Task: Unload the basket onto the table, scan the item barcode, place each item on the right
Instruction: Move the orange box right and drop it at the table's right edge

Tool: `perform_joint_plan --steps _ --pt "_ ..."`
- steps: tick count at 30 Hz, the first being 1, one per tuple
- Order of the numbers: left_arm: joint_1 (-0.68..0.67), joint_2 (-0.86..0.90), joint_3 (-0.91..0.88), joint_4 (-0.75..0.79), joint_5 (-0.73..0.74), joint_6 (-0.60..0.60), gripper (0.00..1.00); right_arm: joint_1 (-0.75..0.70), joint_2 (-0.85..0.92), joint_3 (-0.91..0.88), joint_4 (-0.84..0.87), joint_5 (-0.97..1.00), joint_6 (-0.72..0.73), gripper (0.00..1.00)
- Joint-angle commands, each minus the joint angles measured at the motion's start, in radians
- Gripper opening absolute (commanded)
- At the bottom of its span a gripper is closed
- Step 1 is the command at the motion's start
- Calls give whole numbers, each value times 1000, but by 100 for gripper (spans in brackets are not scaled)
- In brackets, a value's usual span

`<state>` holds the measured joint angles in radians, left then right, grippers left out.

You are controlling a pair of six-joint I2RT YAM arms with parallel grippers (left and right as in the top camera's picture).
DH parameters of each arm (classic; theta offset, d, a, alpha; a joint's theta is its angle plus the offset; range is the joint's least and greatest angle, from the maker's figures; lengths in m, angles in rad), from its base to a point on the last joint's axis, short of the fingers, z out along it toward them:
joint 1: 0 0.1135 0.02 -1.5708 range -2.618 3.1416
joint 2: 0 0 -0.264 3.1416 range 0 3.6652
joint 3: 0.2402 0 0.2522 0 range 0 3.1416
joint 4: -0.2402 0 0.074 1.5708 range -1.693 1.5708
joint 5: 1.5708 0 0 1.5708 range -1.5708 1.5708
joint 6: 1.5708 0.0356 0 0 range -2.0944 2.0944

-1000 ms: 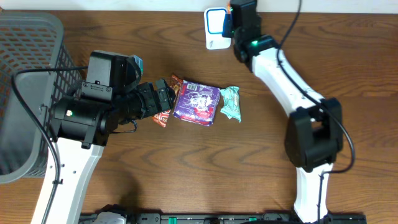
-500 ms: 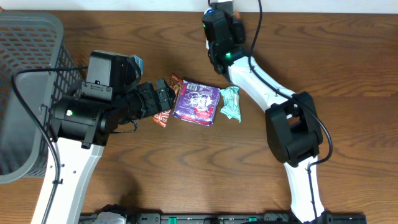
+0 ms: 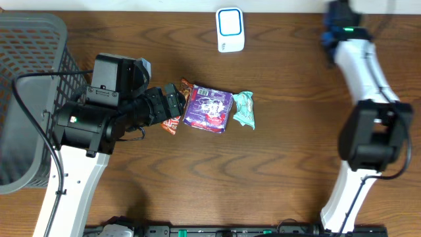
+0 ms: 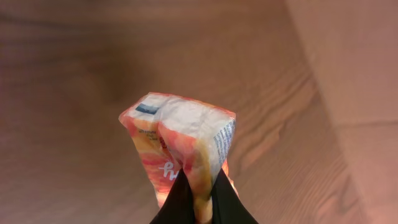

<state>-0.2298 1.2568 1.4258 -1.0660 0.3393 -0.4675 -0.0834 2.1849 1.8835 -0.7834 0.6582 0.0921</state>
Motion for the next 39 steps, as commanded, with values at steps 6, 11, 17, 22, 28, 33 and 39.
perform_joint_plan --steps 6,11,17,22,28,33,39 --pt "4 4 11 0 7 6 98 -266 -23 -47 -47 -446 35 99" --pt "4 4 11 0 7 6 98 -306 -34 -44 -132 -570 35 99" --pt "4 4 11 0 8 6 98 -299 -150 24 -242 -1265 34 99" --pt "4 4 11 0 8 6 98 -191 -292 24 -386 -1499 21 99" --pt "4 4 11 0 8 6 98 48 -402 24 -579 -1109 -29 99" --pt "4 4 11 0 7 6 98 233 -415 23 -605 -980 -30 99" --pt "4 4 11 0 8 6 98 383 -401 -17 -584 -968 -29 99"
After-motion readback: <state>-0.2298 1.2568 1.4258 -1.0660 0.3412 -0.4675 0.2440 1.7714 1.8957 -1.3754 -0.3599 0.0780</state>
